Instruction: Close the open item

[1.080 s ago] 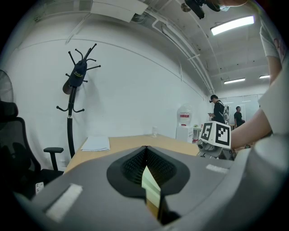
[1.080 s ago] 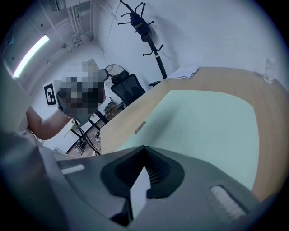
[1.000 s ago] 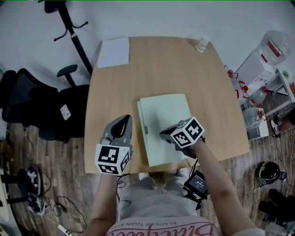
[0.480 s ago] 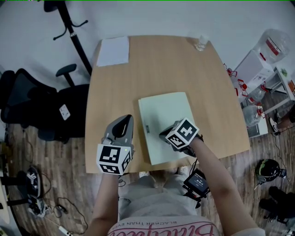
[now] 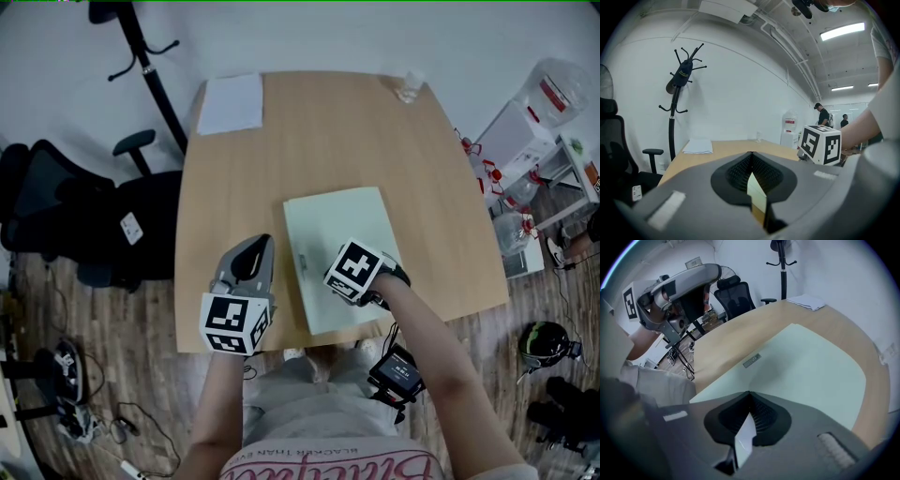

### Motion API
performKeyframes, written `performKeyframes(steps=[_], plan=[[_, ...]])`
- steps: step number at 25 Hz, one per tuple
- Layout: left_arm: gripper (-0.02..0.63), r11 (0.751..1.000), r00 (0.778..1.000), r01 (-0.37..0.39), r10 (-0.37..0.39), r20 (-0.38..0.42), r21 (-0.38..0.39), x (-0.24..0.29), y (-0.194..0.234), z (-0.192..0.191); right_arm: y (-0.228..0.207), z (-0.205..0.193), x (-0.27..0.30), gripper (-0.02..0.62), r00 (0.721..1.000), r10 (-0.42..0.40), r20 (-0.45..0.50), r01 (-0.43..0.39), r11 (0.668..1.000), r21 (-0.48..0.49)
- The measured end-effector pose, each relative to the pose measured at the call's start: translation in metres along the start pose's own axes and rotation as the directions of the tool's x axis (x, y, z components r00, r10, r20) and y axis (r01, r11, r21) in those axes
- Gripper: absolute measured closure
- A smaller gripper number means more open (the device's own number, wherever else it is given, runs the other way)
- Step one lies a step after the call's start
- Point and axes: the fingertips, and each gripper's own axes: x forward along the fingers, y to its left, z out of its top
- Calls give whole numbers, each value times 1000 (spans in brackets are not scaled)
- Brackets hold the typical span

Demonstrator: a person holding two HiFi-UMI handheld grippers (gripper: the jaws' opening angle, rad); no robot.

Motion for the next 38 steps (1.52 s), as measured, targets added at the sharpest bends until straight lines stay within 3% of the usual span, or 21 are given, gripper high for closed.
performKeyframes(steps=[7, 14, 25, 38], plan=[[591, 1000, 1000, -10, 10, 14, -10, 1, -3, 3, -2, -1, 0, 591, 1000, 5, -8, -5, 1000, 5], [591, 1000, 999, -29, 29, 31, 1, -1, -2, 15, -1, 2, -8, 592, 995, 39, 87, -45, 997, 60], [591, 998, 998, -50, 49, 39, 32, -11, -11, 37, 7, 9, -29, 594, 985, 41, 170, -51, 997, 55], [591, 996, 993, -77, 72, 88, 53, -17, -22, 70, 0, 15, -80, 594, 957, -5, 290, -6, 999, 39]])
